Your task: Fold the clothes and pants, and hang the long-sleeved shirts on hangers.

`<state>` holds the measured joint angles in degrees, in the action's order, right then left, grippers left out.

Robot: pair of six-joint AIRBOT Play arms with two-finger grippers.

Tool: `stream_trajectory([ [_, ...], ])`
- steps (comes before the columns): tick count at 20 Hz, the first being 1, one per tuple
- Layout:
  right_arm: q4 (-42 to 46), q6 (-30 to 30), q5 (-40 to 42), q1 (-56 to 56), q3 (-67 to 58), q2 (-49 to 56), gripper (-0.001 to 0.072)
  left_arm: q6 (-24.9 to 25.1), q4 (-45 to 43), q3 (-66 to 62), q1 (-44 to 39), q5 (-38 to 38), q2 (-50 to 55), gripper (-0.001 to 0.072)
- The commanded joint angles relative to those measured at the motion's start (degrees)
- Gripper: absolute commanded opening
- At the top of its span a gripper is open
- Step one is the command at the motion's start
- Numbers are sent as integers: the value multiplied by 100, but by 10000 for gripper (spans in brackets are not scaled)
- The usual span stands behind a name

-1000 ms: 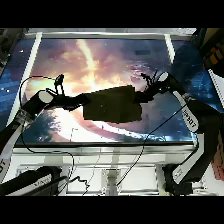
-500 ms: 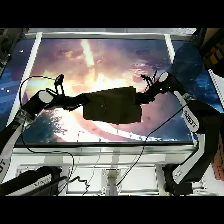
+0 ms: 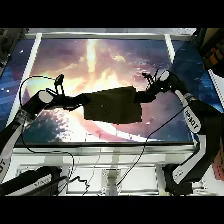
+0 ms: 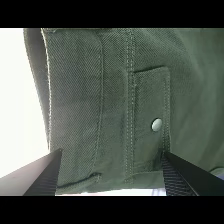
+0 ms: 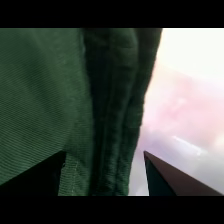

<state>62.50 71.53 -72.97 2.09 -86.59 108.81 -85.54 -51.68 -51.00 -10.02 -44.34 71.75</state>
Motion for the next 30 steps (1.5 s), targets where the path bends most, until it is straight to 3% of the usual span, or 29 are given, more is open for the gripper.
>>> stream_trajectory([
  [1, 15, 114, 39, -164, 4, 7, 609, 2, 168, -7, 0, 2, 2, 685],
  [7, -1200, 142, -463, -789, 28, 173, 588, 4, 223, -7, 0, 4, 2, 685],
  [8, -1283, 144, -461, -734, 35, 232, 624, 4, 223, -7, 0, 4, 2, 685],
  [14, -1792, 140, -337, 116, 33, 516, 617, 4, 223, -7, 0, 2, 2, 685],
  [15, -1803, 136, -199, 273, 28, 511, 583, 9, 221, -7, 2, 4, 2, 685],
  [16, -1821, 122, -116, 396, -9, 511, 451, 120, 219, -7, 2, 9, 2, 685],
  [17, -1823, 125, -83, 490, -85, 498, 217, 415, 219, -9, 13, 55, -2, 682],
  [18, -1836, 127, -109, 531, -205, 483, 19, 682, 212, -28, 44, 72, -15, 598],
  [21, -1836, 140, -612, 431, -876, 306, 21, 1248, 216, -286, 365, 59, -256, 106],
  [22, -1836, 170, -791, 334, -1152, 186, 21, 1545, 203, -437, 529, 61, -417, 38],
  [24, -1755, 551, -918, 15, -1694, -195, 21, 1827, -269, -780, 831, 61, -778, 37],
  [30, -1029, 1952, -890, -1886, -2699, -1908, 21, 1827, -2514, -1167, 1460, 42, -2223, 39],
])
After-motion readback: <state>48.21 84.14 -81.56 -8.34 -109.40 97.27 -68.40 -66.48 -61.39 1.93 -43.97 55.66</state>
